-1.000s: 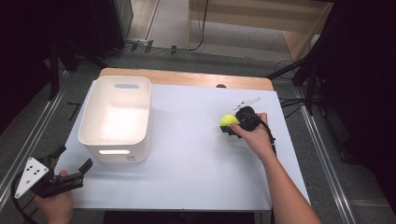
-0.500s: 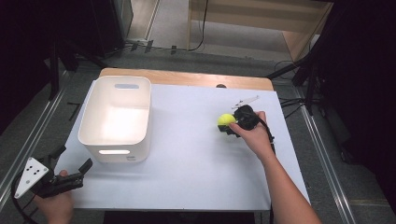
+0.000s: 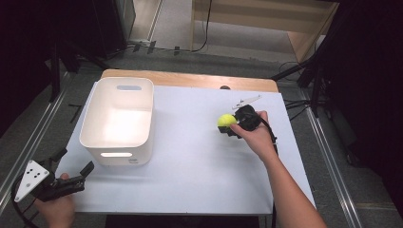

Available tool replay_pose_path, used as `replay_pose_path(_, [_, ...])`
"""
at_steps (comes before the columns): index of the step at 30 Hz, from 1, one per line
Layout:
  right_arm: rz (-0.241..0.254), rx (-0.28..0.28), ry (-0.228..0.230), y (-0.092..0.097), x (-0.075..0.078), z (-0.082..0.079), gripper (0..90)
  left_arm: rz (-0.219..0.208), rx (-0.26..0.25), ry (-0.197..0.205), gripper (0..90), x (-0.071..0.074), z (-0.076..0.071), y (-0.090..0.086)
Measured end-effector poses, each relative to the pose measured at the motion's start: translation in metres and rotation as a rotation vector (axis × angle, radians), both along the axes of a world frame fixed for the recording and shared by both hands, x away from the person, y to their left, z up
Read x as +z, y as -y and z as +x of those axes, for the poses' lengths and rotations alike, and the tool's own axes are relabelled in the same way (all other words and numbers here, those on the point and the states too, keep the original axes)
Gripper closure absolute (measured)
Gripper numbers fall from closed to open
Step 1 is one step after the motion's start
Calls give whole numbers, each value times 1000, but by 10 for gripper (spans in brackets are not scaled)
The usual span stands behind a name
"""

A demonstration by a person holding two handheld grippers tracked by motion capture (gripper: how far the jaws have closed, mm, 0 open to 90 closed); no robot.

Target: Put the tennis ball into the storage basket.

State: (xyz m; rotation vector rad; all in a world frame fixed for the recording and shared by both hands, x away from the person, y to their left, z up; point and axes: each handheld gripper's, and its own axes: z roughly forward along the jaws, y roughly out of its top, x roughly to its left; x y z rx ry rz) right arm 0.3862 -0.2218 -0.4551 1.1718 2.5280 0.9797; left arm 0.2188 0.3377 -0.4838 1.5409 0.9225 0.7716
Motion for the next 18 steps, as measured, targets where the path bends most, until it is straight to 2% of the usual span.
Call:
replay_pose_path(11, [10,29,16,-12,7,-2,241,0,-1,0,0,0,0,0])
replay_pose_path(18, [25,43,6,-18,10,-2,241,-2,-3,1,0,0,0,0])
